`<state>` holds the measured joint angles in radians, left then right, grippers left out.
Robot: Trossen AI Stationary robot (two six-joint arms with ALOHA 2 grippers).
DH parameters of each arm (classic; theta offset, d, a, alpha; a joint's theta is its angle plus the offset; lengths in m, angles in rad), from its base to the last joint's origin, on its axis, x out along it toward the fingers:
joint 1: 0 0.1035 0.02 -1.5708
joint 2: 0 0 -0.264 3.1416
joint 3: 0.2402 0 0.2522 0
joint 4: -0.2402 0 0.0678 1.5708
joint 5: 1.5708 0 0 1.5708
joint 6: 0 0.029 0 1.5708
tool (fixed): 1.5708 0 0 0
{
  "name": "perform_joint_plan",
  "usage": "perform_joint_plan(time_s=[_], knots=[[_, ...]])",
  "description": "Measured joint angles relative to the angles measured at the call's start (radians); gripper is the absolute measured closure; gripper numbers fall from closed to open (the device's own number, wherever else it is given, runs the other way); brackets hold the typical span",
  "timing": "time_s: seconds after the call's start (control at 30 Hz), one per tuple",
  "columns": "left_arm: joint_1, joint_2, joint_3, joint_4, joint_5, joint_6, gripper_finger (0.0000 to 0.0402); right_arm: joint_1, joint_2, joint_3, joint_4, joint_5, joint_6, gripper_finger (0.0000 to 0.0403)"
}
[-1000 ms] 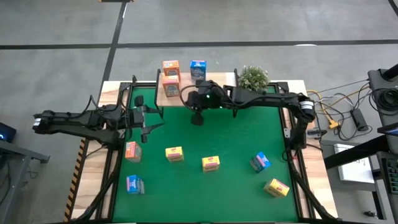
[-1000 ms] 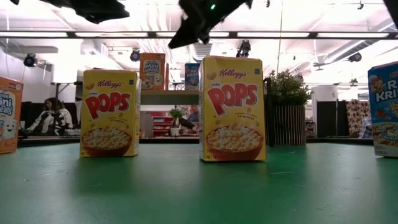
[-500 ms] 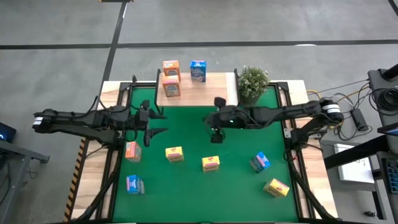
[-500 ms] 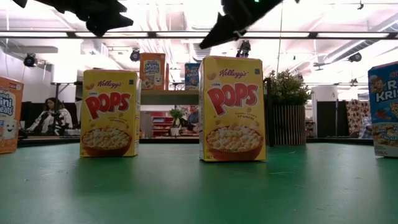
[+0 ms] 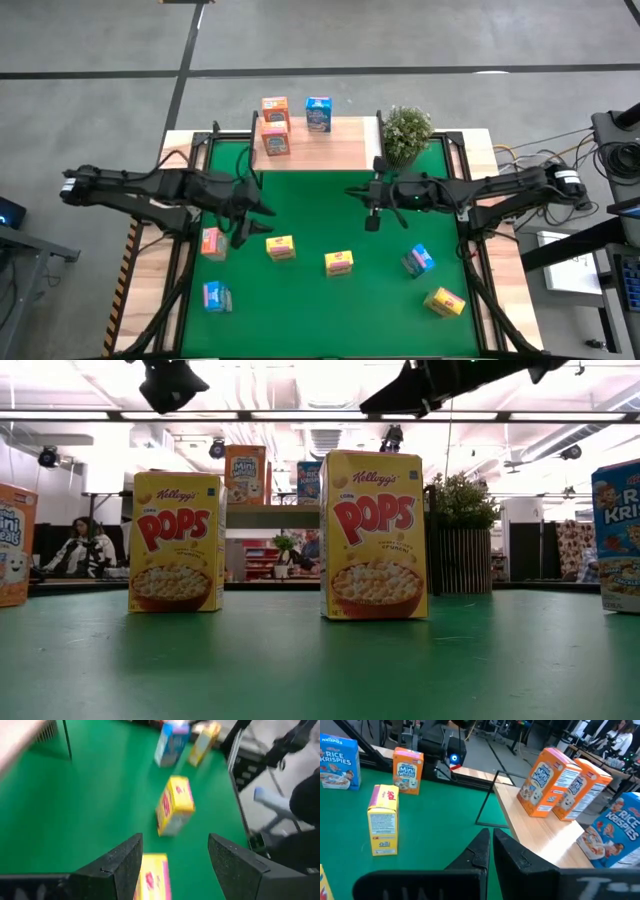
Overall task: Stack cereal on shelf
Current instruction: Put the top left yellow cereal box on the shelf
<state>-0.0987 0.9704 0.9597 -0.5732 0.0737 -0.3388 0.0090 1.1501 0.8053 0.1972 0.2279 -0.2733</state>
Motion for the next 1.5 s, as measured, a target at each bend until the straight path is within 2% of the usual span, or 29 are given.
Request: perform_joint_plan(time_s=[0.13, 0.23, 0.4, 0.67, 0.9, 1.17, 1.5], knots=[[-0.068, 0.092, 0.094, -0.1, 0.025, -0.096, 0.0193, 0.0, -0.028, -0.022, 0.002, 0.0, 0.0, 0.039], [-0.123, 0.163, 0.141, -0.109, 0.025, -0.13, 0.0192, 0.0, -0.029, -0.025, 0.002, -0.001, -0.014, 0.039], [-0.182, 0.281, 0.215, -0.187, 0.018, -0.171, 0.0168, 0.002, -0.021, -0.025, 0.012, -0.002, -0.025, 0.039], [-0.193, 0.447, 0.349, -0.461, -0.163, -0.133, 0.0111, 0.058, -0.02, -0.028, -0.009, 0.0, -0.018, 0.039], [-0.193, 0.539, 0.335, -0.465, -0.172, -0.061, 0.0107, 0.098, -0.024, -0.028, -0.014, 0.008, -0.038, 0.039], [-0.192, 0.584, 0.329, -0.468, -0.292, -0.021, 0.0115, 0.102, -0.026, -0.028, -0.014, 0.009, -0.034, 0.039], [-0.192, 0.583, 0.296, -0.435, -0.247, -0.018, 0.0115, 0.103, -0.026, -0.028, -0.014, 0.009, -0.014, 0.039]])
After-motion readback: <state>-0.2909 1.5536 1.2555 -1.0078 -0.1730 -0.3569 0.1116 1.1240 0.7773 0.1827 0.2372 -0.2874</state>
